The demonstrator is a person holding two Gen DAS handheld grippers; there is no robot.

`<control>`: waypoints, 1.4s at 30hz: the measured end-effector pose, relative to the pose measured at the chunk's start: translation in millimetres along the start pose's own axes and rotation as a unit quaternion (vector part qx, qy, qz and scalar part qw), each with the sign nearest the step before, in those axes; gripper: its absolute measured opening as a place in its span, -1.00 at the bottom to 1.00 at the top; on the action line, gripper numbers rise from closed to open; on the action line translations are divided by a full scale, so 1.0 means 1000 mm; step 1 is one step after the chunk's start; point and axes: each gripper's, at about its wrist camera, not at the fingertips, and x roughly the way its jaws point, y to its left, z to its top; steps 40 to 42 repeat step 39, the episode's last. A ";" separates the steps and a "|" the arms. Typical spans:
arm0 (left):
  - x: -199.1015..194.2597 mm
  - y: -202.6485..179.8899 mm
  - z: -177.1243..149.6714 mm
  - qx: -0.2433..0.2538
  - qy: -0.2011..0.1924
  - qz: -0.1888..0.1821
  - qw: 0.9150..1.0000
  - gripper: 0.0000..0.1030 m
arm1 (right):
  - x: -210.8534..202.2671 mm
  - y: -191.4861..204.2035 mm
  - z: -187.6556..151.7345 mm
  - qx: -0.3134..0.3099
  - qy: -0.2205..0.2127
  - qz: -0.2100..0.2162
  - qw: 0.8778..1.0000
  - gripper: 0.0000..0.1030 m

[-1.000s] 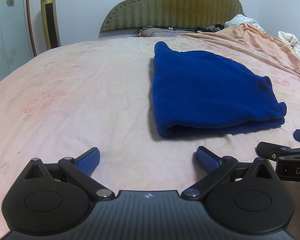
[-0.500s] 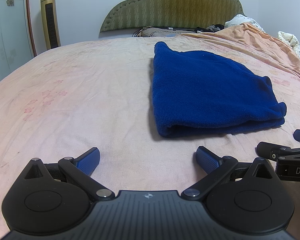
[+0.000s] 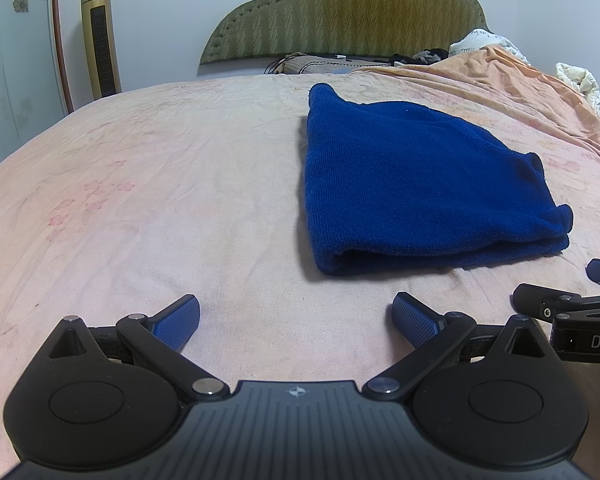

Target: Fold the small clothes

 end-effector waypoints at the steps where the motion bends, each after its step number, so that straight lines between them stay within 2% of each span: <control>1: 0.000 0.000 0.000 0.000 0.000 0.000 1.000 1.00 | 0.000 0.000 0.000 0.000 0.000 0.000 1.000 1.00; 8: 0.000 0.000 -0.001 0.001 0.001 0.000 1.000 1.00 | 0.000 0.000 -0.001 -0.003 0.000 -0.002 1.000 1.00; 13: -0.001 0.001 0.000 0.007 0.007 -0.003 1.000 1.00 | -0.003 0.005 0.001 0.021 0.005 -0.019 1.000 1.00; 23: -0.015 0.009 0.008 0.005 0.015 -0.003 1.000 1.00 | -0.024 -0.003 0.005 0.051 0.000 -0.009 0.999 0.99; 36: -0.019 0.011 0.014 0.025 0.015 0.019 0.999 1.00 | -0.029 0.008 0.007 0.034 -0.002 -0.002 0.999 0.99; 42: -0.017 0.016 0.016 0.019 0.017 0.016 1.000 1.00 | -0.029 0.008 0.009 0.035 -0.004 -0.001 0.999 0.99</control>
